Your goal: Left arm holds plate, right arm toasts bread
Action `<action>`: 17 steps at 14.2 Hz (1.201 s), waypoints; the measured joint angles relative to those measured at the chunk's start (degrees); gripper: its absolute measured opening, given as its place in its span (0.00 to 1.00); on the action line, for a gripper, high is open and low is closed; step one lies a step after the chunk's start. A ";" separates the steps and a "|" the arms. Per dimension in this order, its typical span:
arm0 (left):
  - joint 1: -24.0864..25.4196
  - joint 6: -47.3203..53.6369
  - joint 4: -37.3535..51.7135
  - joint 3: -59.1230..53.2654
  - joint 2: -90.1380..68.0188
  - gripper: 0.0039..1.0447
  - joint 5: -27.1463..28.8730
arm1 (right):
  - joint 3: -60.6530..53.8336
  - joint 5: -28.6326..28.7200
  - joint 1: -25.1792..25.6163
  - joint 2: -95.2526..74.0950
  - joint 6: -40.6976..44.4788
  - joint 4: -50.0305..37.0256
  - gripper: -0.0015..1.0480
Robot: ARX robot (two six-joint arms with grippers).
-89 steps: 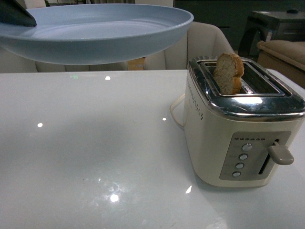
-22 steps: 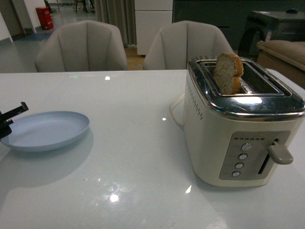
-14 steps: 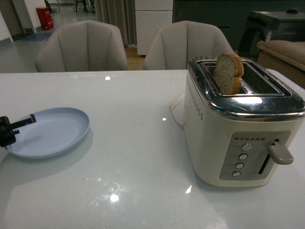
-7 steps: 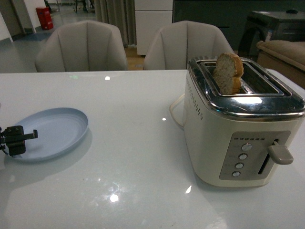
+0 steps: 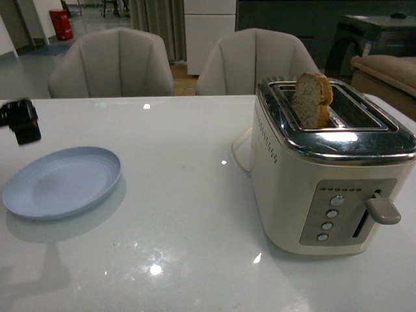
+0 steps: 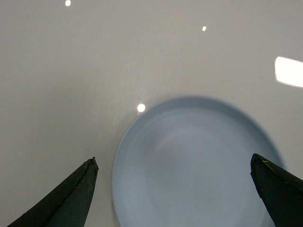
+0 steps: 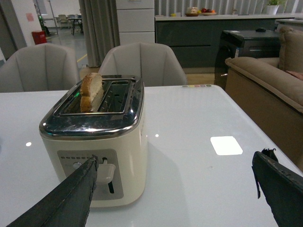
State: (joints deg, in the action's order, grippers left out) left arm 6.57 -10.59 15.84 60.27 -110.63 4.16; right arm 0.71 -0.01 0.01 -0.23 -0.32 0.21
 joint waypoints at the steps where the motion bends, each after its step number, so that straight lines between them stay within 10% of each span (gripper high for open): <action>1: -0.72 -0.55 0.24 0.72 3.32 0.94 -0.87 | 0.00 0.00 0.00 0.00 0.00 0.00 0.94; 7: -7.39 -2.91 -0.81 2.23 22.18 0.94 -6.95 | 0.00 0.00 0.00 0.00 0.00 0.00 0.94; 15: -10.05 9.57 26.25 -36.02 43.85 0.02 -0.24 | 0.00 0.00 0.00 0.00 0.00 -0.02 0.94; 17: -7.19 9.79 27.58 -41.79 49.40 0.01 -3.96 | 0.00 0.00 0.00 0.00 0.00 -0.02 0.94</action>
State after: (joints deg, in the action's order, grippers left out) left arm -0.62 -0.80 43.42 18.48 -61.23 0.21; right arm 0.71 -0.01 0.01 -0.23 -0.32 0.19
